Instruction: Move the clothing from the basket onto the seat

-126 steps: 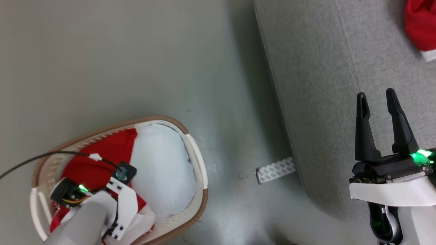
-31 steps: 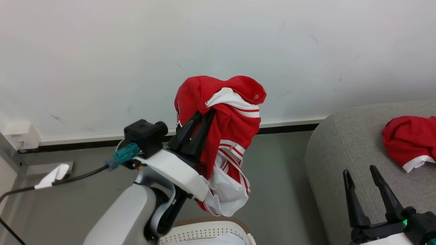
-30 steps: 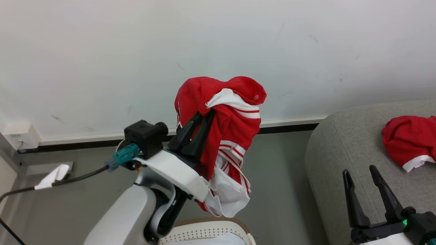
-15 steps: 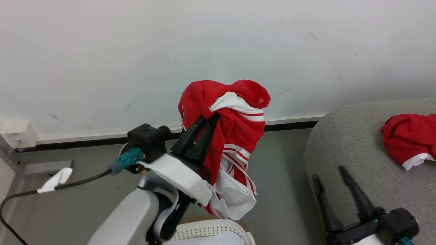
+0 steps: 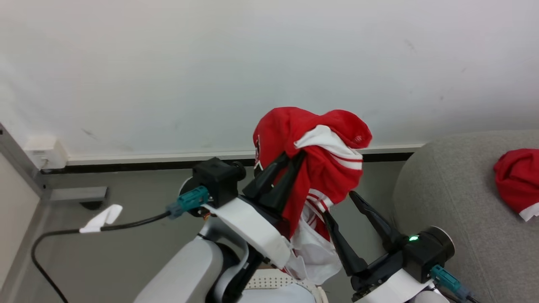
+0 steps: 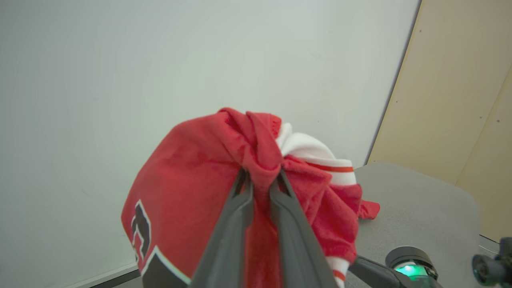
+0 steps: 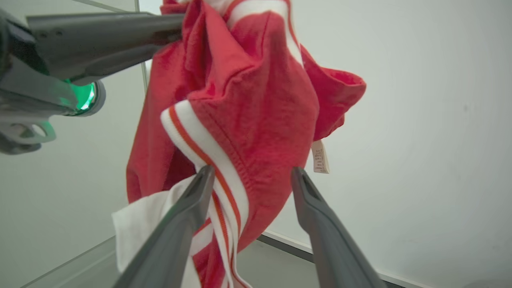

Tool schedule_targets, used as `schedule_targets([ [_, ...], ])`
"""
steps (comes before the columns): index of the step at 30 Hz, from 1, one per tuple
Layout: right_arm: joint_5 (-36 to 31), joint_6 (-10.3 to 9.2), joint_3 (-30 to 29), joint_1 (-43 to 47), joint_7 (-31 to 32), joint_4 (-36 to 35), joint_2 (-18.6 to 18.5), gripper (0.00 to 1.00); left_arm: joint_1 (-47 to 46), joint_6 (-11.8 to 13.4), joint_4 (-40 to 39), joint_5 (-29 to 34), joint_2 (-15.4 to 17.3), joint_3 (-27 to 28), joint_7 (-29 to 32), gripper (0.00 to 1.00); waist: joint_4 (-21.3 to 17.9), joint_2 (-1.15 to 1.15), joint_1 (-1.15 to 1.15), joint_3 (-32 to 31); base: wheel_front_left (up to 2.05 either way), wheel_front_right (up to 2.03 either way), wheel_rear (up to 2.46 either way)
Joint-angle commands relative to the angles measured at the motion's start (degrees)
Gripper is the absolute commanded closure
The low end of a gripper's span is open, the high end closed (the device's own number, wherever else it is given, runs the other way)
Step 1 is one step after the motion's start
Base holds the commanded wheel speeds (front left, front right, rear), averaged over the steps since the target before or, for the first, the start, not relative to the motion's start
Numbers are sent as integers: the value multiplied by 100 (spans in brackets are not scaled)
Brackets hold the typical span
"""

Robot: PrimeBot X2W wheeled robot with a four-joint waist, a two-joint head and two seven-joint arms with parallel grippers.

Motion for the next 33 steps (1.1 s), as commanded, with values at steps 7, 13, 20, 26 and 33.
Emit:
schedule_targets([
  [7, 109, -13, 182, -237, -40, 464, 17, 0, -31, -134, -28, -29, -244, -349, 132, 100, 570, 0, 0, -107, 0, 0, 0],
  [13, 130, -13, 238, -444, -41, 702, 59, 0, 40, -216, -24, -74, -362, -629, 246, 100, 872, 0, 0, -159, 0, 0, 0],
  [20, 159, -13, 141, -471, -43, 661, 95, 100, 98, -196, 27, -90, -342, -699, 285, 100, 1032, 0, 0, -165, 0, 0, 0],
  [26, 196, -13, 111, -288, -44, 566, 41, 100, 147, -168, 128, -140, -272, -650, 254, 100, 985, 0, 0, -140, 0, 0, 0],
  [33, 238, -13, 49, -189, -44, 542, -37, 100, 208, -152, 203, -205, -230, -598, 151, 100, 845, 0, 0, -134, 0, 0, 0],
])
